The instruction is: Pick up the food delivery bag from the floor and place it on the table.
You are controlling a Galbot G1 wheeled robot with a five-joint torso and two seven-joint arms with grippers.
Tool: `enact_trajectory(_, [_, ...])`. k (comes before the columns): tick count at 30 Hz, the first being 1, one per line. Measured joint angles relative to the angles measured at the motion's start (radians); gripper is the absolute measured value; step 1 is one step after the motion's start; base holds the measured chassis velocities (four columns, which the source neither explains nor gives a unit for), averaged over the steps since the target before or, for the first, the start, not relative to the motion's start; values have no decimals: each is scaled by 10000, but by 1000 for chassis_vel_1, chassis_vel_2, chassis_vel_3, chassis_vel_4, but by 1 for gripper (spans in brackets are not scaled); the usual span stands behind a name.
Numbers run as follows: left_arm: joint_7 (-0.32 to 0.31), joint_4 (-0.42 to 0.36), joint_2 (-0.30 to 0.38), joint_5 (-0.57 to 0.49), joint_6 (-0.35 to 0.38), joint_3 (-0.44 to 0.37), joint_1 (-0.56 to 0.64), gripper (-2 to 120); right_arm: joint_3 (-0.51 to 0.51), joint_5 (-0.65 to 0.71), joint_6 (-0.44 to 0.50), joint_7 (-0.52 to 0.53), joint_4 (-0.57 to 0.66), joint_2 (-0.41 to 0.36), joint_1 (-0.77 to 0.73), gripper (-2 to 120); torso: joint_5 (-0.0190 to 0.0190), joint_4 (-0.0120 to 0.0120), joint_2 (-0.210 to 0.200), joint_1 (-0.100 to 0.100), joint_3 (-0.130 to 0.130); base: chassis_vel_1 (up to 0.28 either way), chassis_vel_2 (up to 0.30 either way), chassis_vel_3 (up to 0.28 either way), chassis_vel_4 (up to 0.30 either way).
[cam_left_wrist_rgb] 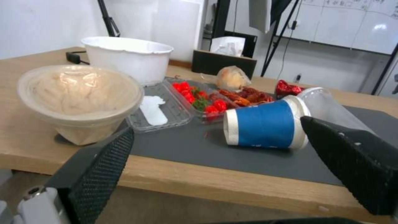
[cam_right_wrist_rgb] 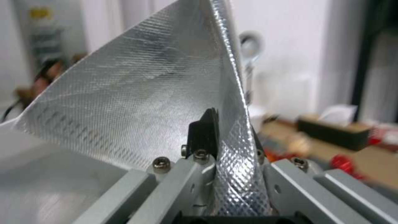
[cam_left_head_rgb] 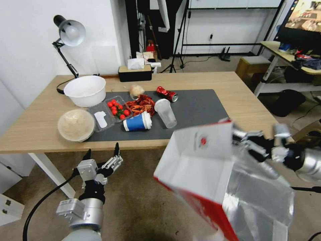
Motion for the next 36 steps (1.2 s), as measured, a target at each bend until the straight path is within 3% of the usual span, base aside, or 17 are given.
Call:
enact_trajectory(3, [3,-5,-4,19,-46,21,-5,100,305,1260,148,1521,186,-93,112,0,0,0,-10,-4,-5,0,0,0,0])
enact_trajectory(4, [3,-5,-4,19,-46,21,-5,100,305,1260,148,1521,186,-93,112,0,0,0,-10,-4,-5,0,0,0,0])
enact_trajectory(6, [-1,-22,20,22,-109,16,17,100,353,2056,394,2878,299,-238,323,0,1,1,-18,-8,-9,0,0,0,0])
enact_trajectory(8, [-11,-21,31,22,-127,9,23,100,315,2166,482,3264,319,-284,409,0,0,0,-19,-8,-11,0,0,0,0])
enact_trajectory(11, [-48,-27,43,25,-186,-9,52,100,-208,2476,938,5149,418,-465,965,0,0,2,-27,-11,-14,0,0,0,0])
enact_trajectory(12, [-48,-27,43,25,-186,-9,52,100,-208,2476,938,5149,418,-465,965,0,0,2,-27,-11,-14,0,0,0,0])
enact_trajectory(15, [-86,-29,41,43,-233,-20,82,100,-709,2672,1162,6701,429,-588,1641,0,0,2,-34,-14,-18,0,0,0,0])
enact_trajectory(23, [-111,-25,19,83,-284,-26,80,100,-1151,3376,943,8237,-44,-970,2432,0,0,0,-43,-18,-23,0,0,0,0])
enact_trajectory(36, [-133,74,-7,204,-405,17,109,100,-2528,3758,616,8822,-1475,-1186,3663,0,0,0,-51,-21,-29,0,0,0,0])
